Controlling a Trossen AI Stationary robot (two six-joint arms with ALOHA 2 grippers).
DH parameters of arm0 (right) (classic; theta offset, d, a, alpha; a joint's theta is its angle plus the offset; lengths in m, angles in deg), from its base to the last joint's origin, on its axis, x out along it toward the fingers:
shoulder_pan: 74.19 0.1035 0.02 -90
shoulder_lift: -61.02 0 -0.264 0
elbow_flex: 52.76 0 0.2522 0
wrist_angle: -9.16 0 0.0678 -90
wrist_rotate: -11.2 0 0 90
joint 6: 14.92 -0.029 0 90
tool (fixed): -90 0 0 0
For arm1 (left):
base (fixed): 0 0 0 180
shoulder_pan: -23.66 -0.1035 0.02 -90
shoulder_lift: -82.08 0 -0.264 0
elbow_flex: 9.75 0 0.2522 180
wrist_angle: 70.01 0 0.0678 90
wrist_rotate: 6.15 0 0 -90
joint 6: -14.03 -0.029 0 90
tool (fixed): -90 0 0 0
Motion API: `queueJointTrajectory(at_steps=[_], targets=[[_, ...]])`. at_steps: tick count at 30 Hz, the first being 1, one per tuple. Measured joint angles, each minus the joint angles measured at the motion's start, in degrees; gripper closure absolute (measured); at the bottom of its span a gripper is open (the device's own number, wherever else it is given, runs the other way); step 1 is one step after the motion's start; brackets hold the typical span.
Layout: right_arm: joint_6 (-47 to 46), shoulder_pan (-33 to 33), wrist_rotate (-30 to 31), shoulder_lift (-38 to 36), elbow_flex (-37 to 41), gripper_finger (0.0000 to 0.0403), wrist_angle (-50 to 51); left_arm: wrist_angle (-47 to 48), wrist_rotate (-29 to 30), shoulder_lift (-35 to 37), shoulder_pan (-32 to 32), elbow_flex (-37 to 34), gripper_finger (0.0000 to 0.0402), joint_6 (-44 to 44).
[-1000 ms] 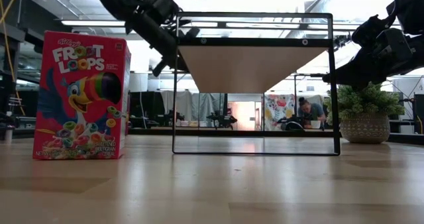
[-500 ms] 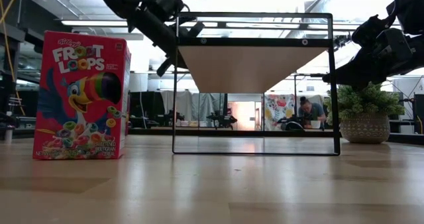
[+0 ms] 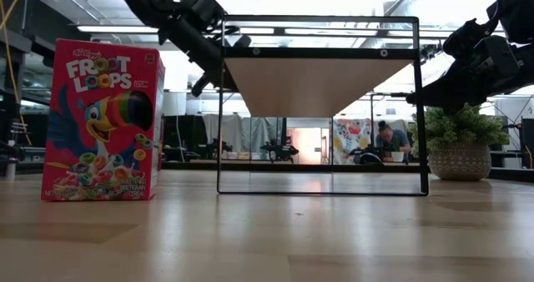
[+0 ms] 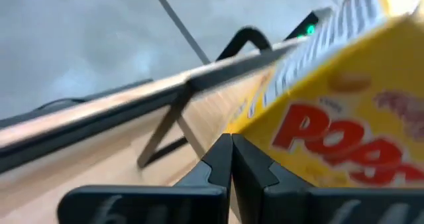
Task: Stack cereal on shelf
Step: Put the top yellow cereal box on the shelf
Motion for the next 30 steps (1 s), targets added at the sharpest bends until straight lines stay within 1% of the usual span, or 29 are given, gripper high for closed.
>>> queueJointTrajectory(at_steps=[5, 9, 13, 15, 17, 19, 21, 23, 26, 30], targets=[[0.0, 0.0, 0.0, 0.0, 0.0, 0.0402, 0.0, -3.9, -1.5, -0.1, -0.5, 0.0, 0.0401, 0.0], [0.0, 0.0, 0.0, 0.0, 0.0, 0.0402, 0.0, -4.1, -1.5, -0.1, -0.5, 0.0, 0.0401, -1.7], [0.0, 0.0, 0.0, 0.0, 0.0, 0.0402, 0.0, -3.9, 1.0, -0.1, -1.9, 0.0, 0.0401, -3.1], [0.0, 0.0, 0.0, 0.0, 0.0, 0.0402, 0.0, -4.0, 1.0, -0.1, -3.0, 0.0, 0.0401, -3.4], [0.0, 0.0, 0.0, 0.0, 0.0, 0.0402, 0.0, -3.8, -0.6, -0.1, -4.0, 0.0, 0.0401, -3.9], [0.0, 0.0, 0.0, 0.0, 0.0, 0.0402, 0.0, -2.2, -3.9, -0.1, -4.5, 0.0, 0.0401, -3.2], [0.0, 0.0, 0.0, 0.0, 0.0, 0.0402, 0.0, 0.5, -6.8, -0.1, -4.4, 0.0, 0.0401, -2.1], [0.0, 0.0, 0.0, 0.0, 0.0, 0.0402, 0.0, 2.3, -8.4, -0.1, -3.7, 0.0, 0.0401, -1.4], [0.0, 0.0, 0.0, 0.0, 0.0, 0.0402, 0.0, 2.8, -8.5, -0.2, -1.9, 0.0, 0.0401, -1.4], [0.0, 0.0, 0.0, 0.0, 0.0, 0.0402, 0.0, 0.3, -7.6, -1.0, -0.4, 0.0, 0.0401, -0.2]])
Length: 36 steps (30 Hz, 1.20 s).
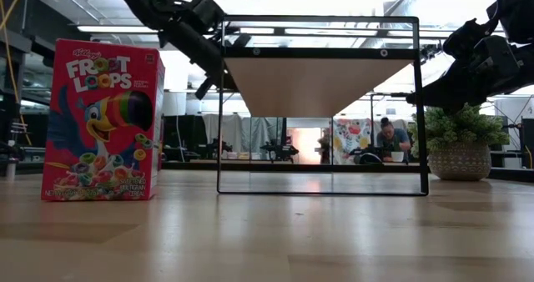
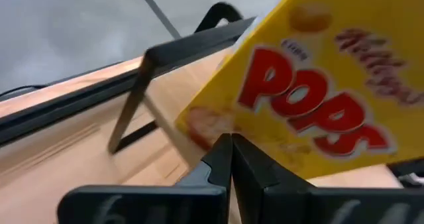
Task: Stack cereal on shelf
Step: Put the top yellow cereal box on the shelf, then align the yellow cereal box with the other yellow cereal box on the shelf
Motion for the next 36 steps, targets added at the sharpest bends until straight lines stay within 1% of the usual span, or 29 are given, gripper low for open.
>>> queueJointTrajectory(at_steps=[7, 12, 17, 22, 26, 30, 33, 36], targets=[[0.0, 0.0, 0.0, 0.0, 0.0, 0.0402, 0.0, -0.1, 0.8, -3.4, 0.3, 0.0, 0.0401, 1.3], [0.0, 0.0, 0.0, 0.0, 0.0, 0.0402, 0.0, -2.3, 0.6, -4.9, 0.3, 0.0, 0.0401, 1.3], [0.0, 0.0, 0.0, 0.0, 0.0, 0.0402, 0.0, -3.8, 1.5, -5.0, 0.2, 0.0, 0.0401, 1.3], [0.0, 0.0, 0.0, 0.0, 0.0, 0.0402, 0.0, -3.2, 0.1, -4.3, -0.7, 0.0, 0.0401, 0.4], [0.0, 0.0, 0.0, 0.0, 0.0, 0.0402, 0.0, -0.7, 0.0, -2.0, -2.7, 0.0, 0.0401, -1.6], [0.0, 0.0, 0.0, 0.0, 0.0, 0.0402, 0.0, 3.9, 0.2, 1.7, -5.4, 0.0, 0.0401, -4.4], [0.0, 0.0, 0.0, 0.0, 0.0, 0.0402, 0.0, 7.8, 0.3, 5.5, -6.8, -0.2, 0.0401, -7.0], [0.0, 0.0, 0.0, 0.0, 0.0, 0.0402, 0.0, 7.3, 0.3, 10.8, -6.2, -3.3, 0.0401, -8.2]])
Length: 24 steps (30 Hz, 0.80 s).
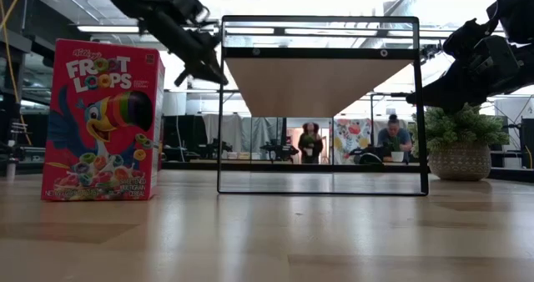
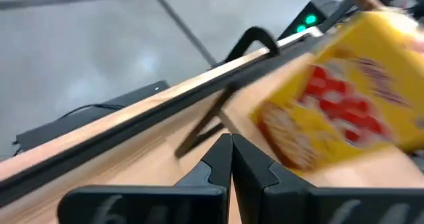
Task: Stack cereal on shelf
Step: Align the yellow cereal box with the other yellow cereal box on the shelf
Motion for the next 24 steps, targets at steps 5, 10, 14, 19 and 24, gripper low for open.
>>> queueJointTrajectory(at_steps=[5, 10, 14, 19, 24], targets=[[0.0, 0.0, 0.0, 0.0, 0.0, 0.0402, 0.0, -11.5, -0.2, 11.4, 5.4, -12.2, 0.0401, 5.2], [0.0, 0.0, 0.0, 0.0, 0.0, 0.0402, 0.0, -22.9, -0.5, 21.0, 13.5, -21.5, 0.0401, 14.1], [0.0, 0.0, 0.0, 0.0, 0.0, 0.0402, 0.0, -24.3, -0.3, 24.7, 17.2, -22.3, 0.0396, 15.4], [1.0, 0.0, 0.0, 0.0, 0.0, 0.0402, 0.0, -23.5, -0.3, 25.6, 18.4, -20.1, 0.0356, 16.5], [-0.8, 0.0, 0.0, 0.0, 0.0, 0.0402, 0.0, -18.7, -1.3, 24.7, 19.5, -15.6, 0.0274, 14.9]])
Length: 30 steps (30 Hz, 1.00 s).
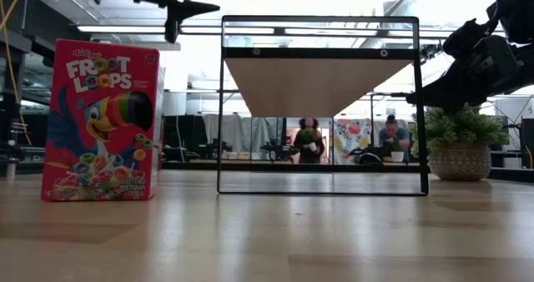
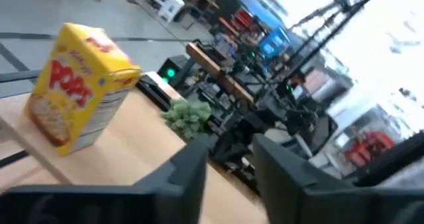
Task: Stack cereal on shelf
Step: Align the yellow cereal box with the other yellow cereal box on the shelf
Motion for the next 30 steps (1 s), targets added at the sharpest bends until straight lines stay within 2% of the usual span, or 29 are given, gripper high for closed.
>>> queueJointTrajectory(at_steps=[3, 8, 11, 14, 17, 22, 26, 30], targets=[[-0.7, 0.0, 0.0, 0.0, 0.0, 0.0402, 0.0, 2.7, -4.6, -0.7, 0.7, 3.5, 0.0215, -3.4], [-0.7, 0.0, 0.0, 0.0, 0.0, 0.0402, 0.0, 9.9, -17.5, -1.9, 0.7, 11.3, 0.0131, -9.2], [-0.7, 0.0, 0.0, 0.0, 0.0, 0.0402, 0.0, 18.8, -24.4, -2.6, 2.0, 17.5, 0.0099, -15.0], [-0.7, 0.0, 0.0, 0.0, 0.0, 0.0402, 0.0, 32.3, -27.4, -2.9, 5.5, 23.9, 0.0083, -25.2], [-0.7, 0.0, 0.0, 0.0, 0.0, 0.0402, 0.0, 44.4, -26.7, -3.5, 10.9, 28.8, 0.008, -37.5], [-0.7, 0.0, 0.0, 0.0, 0.0, 0.0402, 0.0, 58.2, -20.2, -3.5, 22.0, 31.2, 0.0081, -50.7], [-0.7, 0.0, 0.0, 0.0, 0.0, 0.0402, 0.0, 66.6, -13.8, -4.3, 32.2, 31.1, 0.0082, -57.4], [-0.7, 0.0, 0.0, 0.0, 0.0, 0.0402, 0.0, 68.8, -7.5, -6.6, 42.6, 31.0, 0.0082, -60.9]])
